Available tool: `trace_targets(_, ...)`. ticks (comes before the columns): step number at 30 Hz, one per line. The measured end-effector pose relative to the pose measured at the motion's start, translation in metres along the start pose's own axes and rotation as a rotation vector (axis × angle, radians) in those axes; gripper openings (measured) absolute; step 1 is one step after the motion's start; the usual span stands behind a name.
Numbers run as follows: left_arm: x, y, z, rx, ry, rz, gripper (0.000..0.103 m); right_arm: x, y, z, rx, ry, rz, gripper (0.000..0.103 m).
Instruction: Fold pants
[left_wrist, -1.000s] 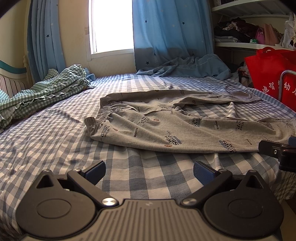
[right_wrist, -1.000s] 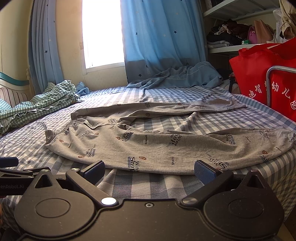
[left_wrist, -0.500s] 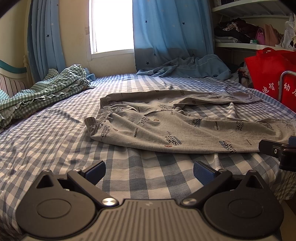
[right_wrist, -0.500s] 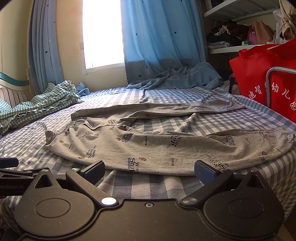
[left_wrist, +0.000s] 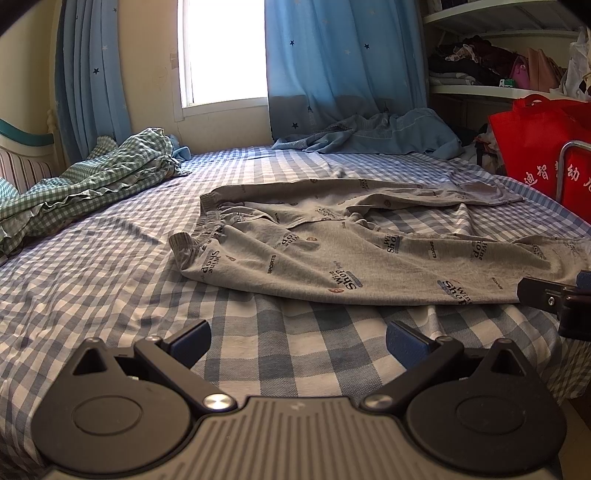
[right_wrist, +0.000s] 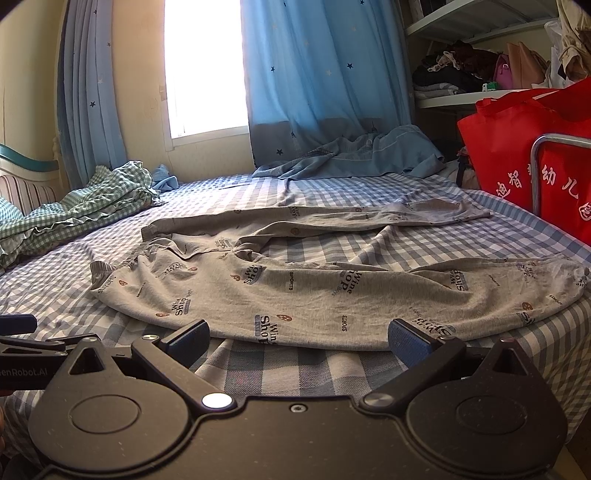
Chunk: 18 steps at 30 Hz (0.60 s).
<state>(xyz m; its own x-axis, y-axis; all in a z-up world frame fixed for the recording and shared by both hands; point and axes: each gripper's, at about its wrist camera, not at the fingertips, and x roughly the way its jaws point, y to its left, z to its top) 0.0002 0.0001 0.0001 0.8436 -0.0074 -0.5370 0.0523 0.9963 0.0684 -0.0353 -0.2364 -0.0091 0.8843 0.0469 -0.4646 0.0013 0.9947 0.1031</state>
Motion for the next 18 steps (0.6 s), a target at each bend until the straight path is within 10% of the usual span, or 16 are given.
trace_targets(18,0.039,0.033,0.037,-0.114,0.062,-0.015,0.103,0.026,-0.009,0.025,-0.037,-0.017,0.127,0.102)
